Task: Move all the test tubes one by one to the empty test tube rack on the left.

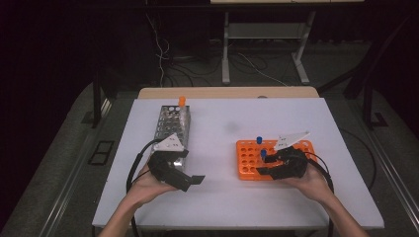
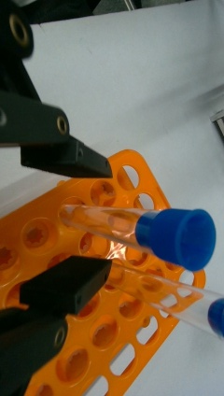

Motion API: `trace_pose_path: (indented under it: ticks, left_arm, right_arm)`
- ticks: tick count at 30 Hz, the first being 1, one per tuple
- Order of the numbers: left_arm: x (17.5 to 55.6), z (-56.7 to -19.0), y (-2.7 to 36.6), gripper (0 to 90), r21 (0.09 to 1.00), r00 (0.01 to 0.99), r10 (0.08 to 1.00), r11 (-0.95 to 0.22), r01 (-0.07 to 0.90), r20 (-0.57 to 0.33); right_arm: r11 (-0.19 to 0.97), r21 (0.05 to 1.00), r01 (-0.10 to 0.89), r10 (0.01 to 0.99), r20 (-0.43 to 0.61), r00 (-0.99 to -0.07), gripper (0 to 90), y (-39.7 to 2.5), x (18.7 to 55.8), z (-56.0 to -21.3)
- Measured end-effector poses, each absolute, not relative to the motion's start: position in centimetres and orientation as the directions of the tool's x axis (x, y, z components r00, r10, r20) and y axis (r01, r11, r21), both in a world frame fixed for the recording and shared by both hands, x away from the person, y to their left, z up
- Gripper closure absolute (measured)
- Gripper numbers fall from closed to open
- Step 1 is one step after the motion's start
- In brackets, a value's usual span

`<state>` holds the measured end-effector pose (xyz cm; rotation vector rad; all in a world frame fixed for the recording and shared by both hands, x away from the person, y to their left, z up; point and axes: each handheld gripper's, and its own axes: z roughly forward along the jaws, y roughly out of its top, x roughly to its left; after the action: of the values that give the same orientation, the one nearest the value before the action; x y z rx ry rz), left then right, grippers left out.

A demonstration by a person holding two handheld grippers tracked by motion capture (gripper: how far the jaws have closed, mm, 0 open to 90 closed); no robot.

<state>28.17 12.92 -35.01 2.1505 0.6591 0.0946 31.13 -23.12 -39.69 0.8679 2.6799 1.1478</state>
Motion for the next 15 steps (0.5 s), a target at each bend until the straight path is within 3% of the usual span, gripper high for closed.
trace_pose_path:
  ticks: [8,15]
  left_arm:
    - [27.9,-35.4,12.3,0.0,0.752,0.87,0.466,-0.513,0.415,-0.162]
    - [27.9,-35.2,11.9,0.0,0.748,0.879,0.449,-0.526,0.404,-0.159]
  right_arm:
    - [0.561,0.696,0.448,0.547,0.095,-0.832,75.2,-22.4,31.3,-40.1]
    - [0.548,0.715,0.434,0.545,0.088,-0.834,76.1,-22.4,31.2,-39.0]
